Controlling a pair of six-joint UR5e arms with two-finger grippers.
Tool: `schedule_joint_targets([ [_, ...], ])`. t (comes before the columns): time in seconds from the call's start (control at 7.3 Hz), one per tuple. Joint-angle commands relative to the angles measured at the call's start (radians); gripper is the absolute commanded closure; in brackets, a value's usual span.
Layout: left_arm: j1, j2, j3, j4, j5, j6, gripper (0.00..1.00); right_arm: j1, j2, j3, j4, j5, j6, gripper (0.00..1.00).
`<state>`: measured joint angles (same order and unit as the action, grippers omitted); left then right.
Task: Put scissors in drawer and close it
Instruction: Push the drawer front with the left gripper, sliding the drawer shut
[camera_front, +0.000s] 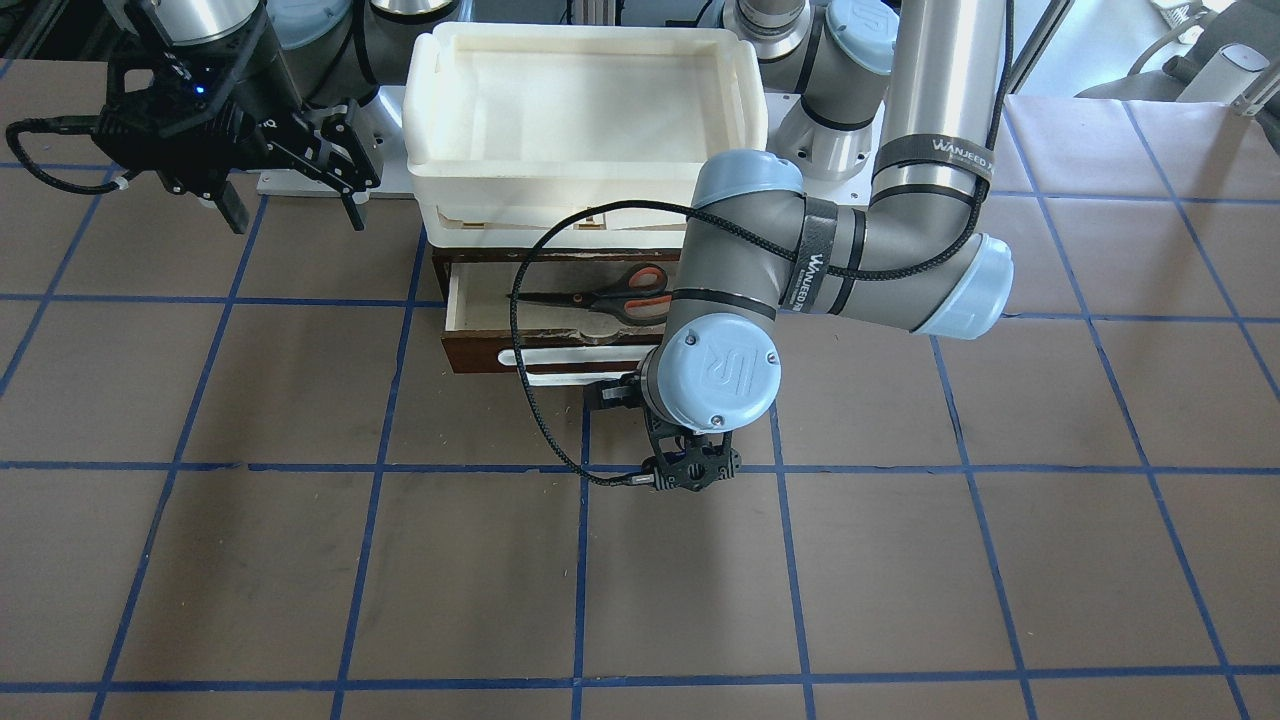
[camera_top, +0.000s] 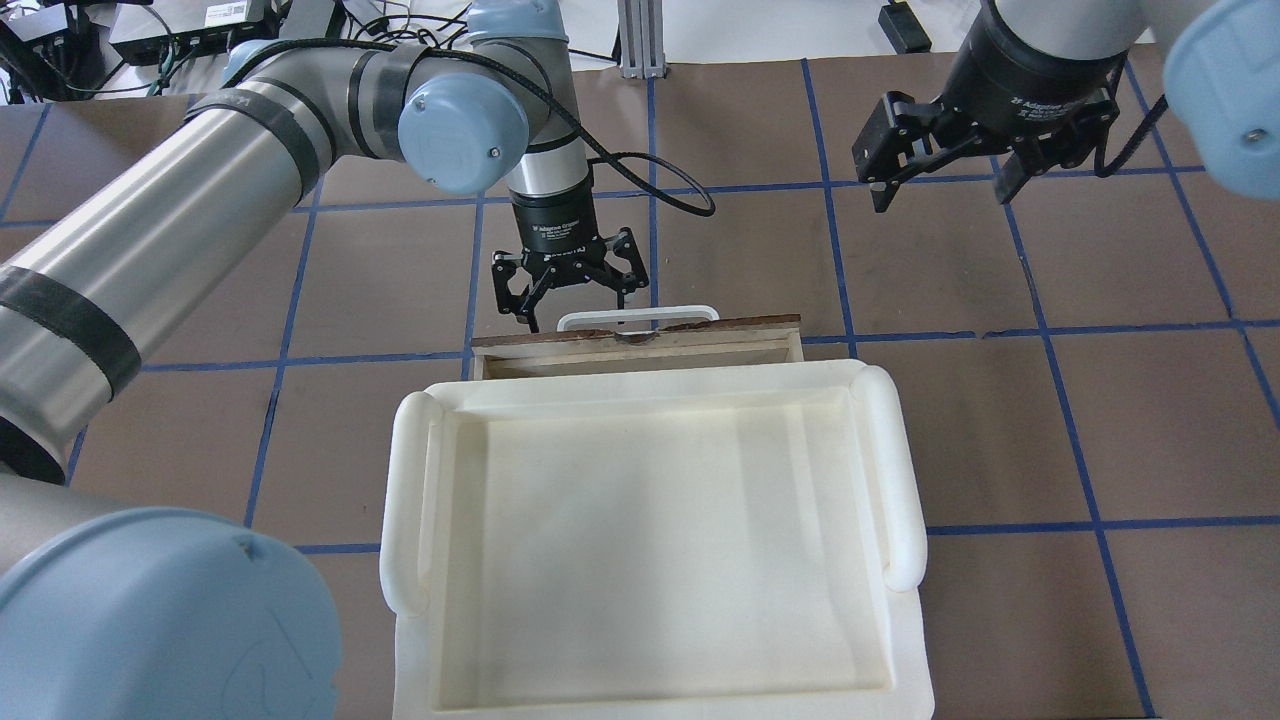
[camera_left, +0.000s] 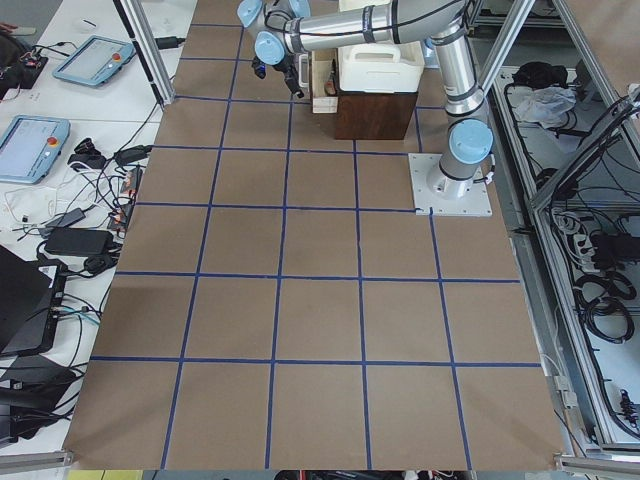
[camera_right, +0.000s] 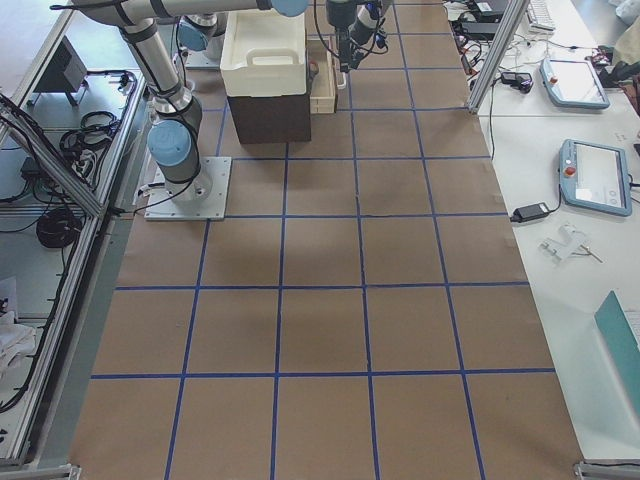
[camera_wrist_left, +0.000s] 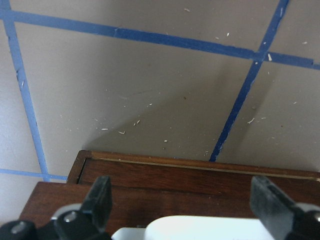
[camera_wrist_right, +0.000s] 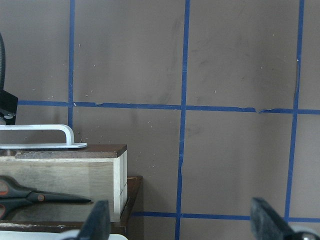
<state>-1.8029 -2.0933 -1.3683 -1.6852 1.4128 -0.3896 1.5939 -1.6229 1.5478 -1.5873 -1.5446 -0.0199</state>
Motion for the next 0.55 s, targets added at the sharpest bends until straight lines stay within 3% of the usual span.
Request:
schedule_joint_targets([
  [0.0, -0.001, 0.002, 0.0, -0.031, -0.02, -0.041, 0.0, 0.001, 0.0, 0.0, 0.0, 0.0, 0.0, 0.0],
  [0.41, -0.003, 0.018, -0.003, -0.086, -0.028, -0.072, 0.0, 0.001, 0.0, 0.0, 0.001, 0.0, 0.0, 0.0],
])
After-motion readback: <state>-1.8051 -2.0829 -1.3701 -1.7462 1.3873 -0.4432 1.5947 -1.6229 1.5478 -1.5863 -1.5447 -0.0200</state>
